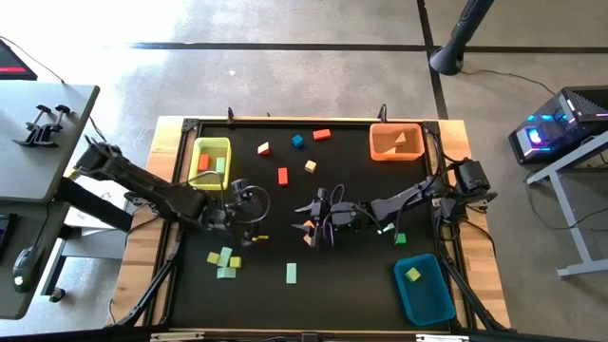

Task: Sort blocks by size
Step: Put the light blue rectangular block into the yellow bin

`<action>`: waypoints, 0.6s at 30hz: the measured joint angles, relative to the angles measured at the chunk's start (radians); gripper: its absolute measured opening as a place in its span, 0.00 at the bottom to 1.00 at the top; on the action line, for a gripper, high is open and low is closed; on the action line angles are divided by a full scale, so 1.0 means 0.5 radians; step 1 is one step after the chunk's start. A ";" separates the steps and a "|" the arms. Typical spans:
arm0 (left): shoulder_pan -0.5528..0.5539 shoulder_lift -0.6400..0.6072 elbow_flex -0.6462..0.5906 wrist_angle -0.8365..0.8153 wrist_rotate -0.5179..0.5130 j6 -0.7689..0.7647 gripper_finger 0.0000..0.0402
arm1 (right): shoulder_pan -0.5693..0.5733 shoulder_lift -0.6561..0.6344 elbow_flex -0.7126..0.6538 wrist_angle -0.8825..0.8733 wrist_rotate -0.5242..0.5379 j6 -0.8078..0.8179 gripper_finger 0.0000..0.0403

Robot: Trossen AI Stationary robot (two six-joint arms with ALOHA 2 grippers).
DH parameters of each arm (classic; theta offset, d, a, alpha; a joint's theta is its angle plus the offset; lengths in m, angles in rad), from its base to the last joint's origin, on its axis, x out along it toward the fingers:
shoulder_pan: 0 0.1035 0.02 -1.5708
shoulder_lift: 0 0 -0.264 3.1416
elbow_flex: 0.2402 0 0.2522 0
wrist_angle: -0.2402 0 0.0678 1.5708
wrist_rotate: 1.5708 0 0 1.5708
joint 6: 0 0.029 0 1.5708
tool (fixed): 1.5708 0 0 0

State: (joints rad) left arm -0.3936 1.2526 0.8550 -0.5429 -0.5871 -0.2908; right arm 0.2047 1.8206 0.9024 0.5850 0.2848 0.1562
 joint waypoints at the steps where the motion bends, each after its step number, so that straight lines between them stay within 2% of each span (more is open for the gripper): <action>1: -0.016 -0.023 0.043 -0.088 0.118 -0.034 0.54 | 0.000 0.000 -0.001 -0.006 0.000 0.000 0.50; 4: -0.083 -0.074 0.076 -0.212 0.527 -0.174 0.54 | 0.001 0.000 -0.001 -0.022 0.000 0.000 0.50; 7: -0.193 -0.082 0.076 -0.275 0.762 -0.460 0.54 | 0.001 0.000 -0.001 -0.024 0.000 -0.021 0.50; 13: -0.515 -0.016 0.075 -0.593 0.790 -1.258 0.54 | 0.000 0.000 0.000 -0.025 0.000 -0.068 0.50; 18: -0.675 0.023 -0.010 -0.701 0.661 -1.962 0.54 | 0.001 0.000 0.000 -0.024 0.000 -0.105 0.50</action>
State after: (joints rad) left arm -0.7312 1.2641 0.8499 -0.8933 -0.2567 -1.2718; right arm 0.2050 1.8206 0.9024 0.5728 0.2848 0.1040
